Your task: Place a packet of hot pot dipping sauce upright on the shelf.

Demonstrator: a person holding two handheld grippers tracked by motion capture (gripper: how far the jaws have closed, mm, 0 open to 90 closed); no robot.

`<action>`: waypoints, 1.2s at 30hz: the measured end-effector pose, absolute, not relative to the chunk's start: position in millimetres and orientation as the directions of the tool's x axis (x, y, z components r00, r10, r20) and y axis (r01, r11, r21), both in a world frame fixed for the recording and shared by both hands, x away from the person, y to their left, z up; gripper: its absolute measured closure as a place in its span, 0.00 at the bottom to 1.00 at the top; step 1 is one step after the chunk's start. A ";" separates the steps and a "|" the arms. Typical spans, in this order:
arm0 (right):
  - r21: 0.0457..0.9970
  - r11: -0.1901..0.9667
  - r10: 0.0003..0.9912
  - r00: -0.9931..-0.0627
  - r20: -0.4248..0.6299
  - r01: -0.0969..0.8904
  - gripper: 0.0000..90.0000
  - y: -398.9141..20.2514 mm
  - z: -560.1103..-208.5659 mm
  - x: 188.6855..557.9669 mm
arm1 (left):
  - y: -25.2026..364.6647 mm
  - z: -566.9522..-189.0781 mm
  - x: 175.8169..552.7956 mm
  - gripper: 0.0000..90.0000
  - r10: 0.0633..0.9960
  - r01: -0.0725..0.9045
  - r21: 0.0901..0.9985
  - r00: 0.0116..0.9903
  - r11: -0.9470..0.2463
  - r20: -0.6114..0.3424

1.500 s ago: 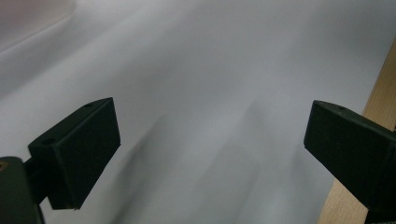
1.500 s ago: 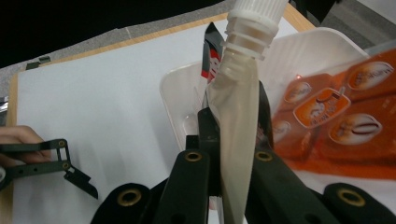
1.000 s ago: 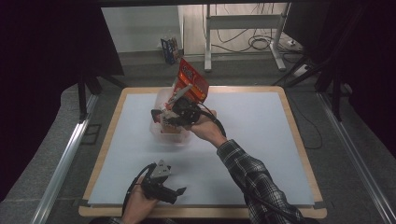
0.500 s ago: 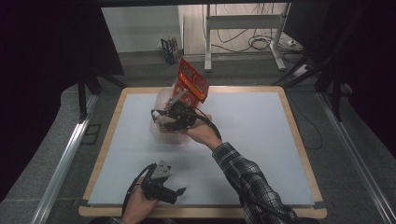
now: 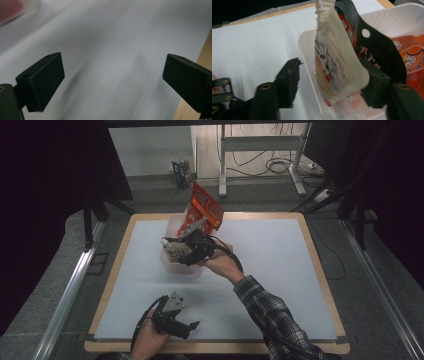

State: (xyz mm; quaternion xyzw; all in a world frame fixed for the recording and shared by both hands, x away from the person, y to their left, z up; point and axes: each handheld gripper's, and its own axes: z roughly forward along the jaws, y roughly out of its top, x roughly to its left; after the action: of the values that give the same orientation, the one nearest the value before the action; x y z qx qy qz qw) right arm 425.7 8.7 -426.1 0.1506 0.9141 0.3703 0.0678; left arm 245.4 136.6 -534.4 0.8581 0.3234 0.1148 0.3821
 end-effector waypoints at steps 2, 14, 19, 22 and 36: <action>0.701 0.676 0.326 -0.945 -0.008 0.227 0.34 4.0 -426.5 424.9 | 136.3 -534.6 245.3 0.04 0.641 0.467 0.728 0.766 -0.503 -0.049; 0.743 0.614 0.362 -0.932 0.035 0.267 0.15 -42.6 -422.4 406.1 | 136.2 -534.6 244.9 0.04 0.642 0.461 0.732 0.766 -0.502 -0.042; 0.752 0.593 0.378 -0.924 0.055 0.287 0.10 -66.9 -420.7 393.3 | 136.8 -534.3 244.8 0.04 0.642 0.456 0.735 0.766 -0.501 -0.038; 0.762 0.580 0.389 -0.920 0.052 0.288 0.07 -84.0 -422.0 383.8 | 137.2 -534.3 244.8 0.04 0.642 0.453 0.739 0.766 -0.499 -0.035; 0.770 0.522 0.498 -0.864 0.074 0.367 0.00 -173.1 -460.2 341.4 | 136.2 -535.2 244.5 0.03 0.644 0.448 0.738 0.765 -0.506 -0.023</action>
State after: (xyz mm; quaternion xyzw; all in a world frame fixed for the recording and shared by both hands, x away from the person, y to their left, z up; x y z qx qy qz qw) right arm 341.4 -173.1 -460.2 0.2491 0.8688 0.4209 0.0780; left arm 244.5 136.2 -535.2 0.8581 0.3181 0.1284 0.3821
